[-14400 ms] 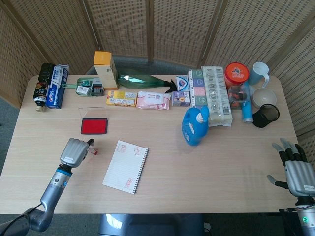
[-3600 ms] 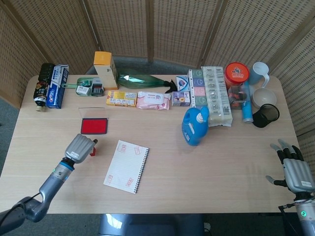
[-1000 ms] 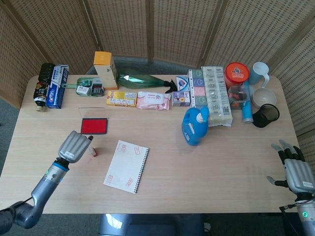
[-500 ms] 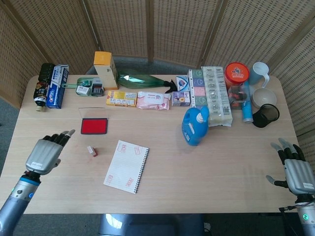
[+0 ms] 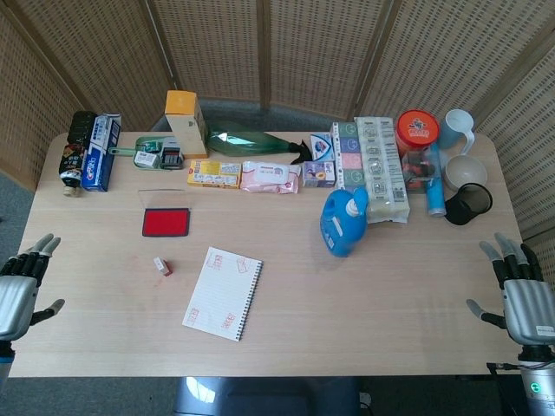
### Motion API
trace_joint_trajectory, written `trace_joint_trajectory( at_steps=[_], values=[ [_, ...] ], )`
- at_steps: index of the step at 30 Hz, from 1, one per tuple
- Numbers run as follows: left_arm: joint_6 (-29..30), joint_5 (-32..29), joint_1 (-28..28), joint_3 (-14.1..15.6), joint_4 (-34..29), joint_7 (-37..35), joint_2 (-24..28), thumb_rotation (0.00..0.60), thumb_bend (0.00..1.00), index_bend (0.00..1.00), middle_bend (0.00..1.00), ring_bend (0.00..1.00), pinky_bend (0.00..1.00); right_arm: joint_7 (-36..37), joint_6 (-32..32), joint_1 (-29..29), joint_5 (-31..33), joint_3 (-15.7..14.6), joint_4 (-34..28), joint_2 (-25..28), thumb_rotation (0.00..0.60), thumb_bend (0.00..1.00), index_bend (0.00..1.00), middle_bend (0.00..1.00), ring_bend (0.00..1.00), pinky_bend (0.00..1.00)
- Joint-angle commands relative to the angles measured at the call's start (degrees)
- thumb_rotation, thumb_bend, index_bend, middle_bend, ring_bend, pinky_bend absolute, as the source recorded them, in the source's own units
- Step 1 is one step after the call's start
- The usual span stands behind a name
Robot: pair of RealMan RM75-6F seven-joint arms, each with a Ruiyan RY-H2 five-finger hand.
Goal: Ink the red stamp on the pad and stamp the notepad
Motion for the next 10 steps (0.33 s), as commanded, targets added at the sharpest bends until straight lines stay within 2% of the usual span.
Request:
trace_joint_trajectory(
  at_steps=[1, 10],
  values=[
    [-0.15, -0.01, 0.64, -0.29, -0.51, -1.0, 0.67, 0.6, 0.0, 0.0, 0.0, 0.16, 0.21, -0.42, 0.6, -0.2, -0.38, 0.07, 0.19, -0.4, 0.6, 0.0, 0.1, 0.0, 0.0, 0.0],
    [-1.5, 0.32, 1.01, -0.83, -1.65, 0.02, 1.02, 0.6, 0.0, 0.0, 0.0, 0.16, 0.21, 0.28, 1.52, -0.75, -0.97, 0.0, 0.1, -0.13, 0.6, 0.0, 0.1, 0.0, 0.0, 0.0]
  ],
)
